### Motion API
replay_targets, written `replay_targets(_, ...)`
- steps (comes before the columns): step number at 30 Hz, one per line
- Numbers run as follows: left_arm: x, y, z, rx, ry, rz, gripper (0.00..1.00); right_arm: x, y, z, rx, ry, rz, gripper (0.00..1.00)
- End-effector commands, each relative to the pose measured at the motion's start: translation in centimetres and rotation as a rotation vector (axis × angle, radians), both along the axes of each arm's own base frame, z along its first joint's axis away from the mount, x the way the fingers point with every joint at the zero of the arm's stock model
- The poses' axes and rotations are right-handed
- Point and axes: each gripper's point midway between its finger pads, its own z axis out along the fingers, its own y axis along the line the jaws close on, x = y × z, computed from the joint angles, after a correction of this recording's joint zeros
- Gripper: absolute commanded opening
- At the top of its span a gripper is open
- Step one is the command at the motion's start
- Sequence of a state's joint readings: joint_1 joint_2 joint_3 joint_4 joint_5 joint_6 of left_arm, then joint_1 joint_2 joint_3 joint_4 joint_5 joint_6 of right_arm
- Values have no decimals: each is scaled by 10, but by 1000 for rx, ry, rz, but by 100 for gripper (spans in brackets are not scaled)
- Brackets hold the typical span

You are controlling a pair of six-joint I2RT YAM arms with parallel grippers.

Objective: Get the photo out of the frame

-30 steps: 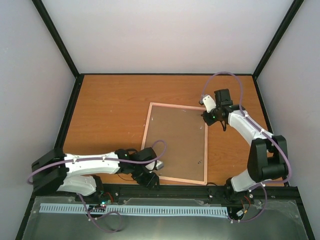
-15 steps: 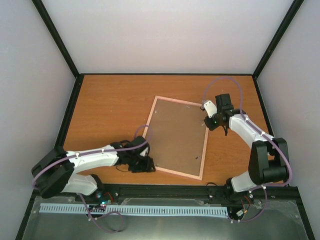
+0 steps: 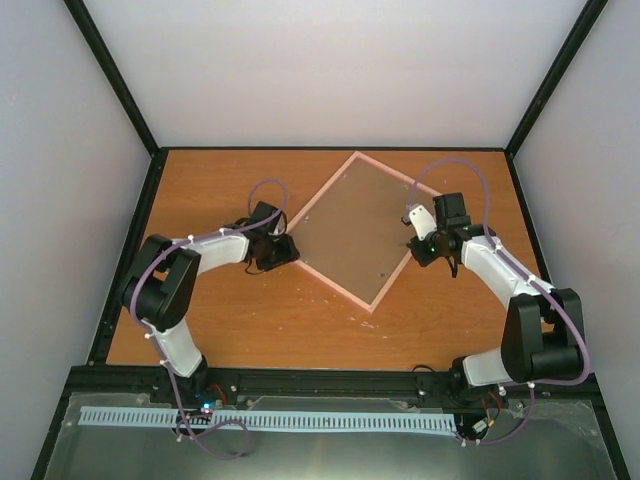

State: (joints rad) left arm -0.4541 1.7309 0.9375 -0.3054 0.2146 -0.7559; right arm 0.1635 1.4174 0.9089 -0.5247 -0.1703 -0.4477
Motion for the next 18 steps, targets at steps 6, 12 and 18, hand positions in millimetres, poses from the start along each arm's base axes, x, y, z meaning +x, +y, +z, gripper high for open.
replay_targets(6,32,15,-40,178,36,29,49,-5,6,1,45,4,8,3)
replay_targets(12,26,17,-50,194,43,-21,37,-7,4,2,40,-7,9,3)
replay_targets(18,18,55,-59,235,78,-28,30,-7,4,5,44,-13,7,3)
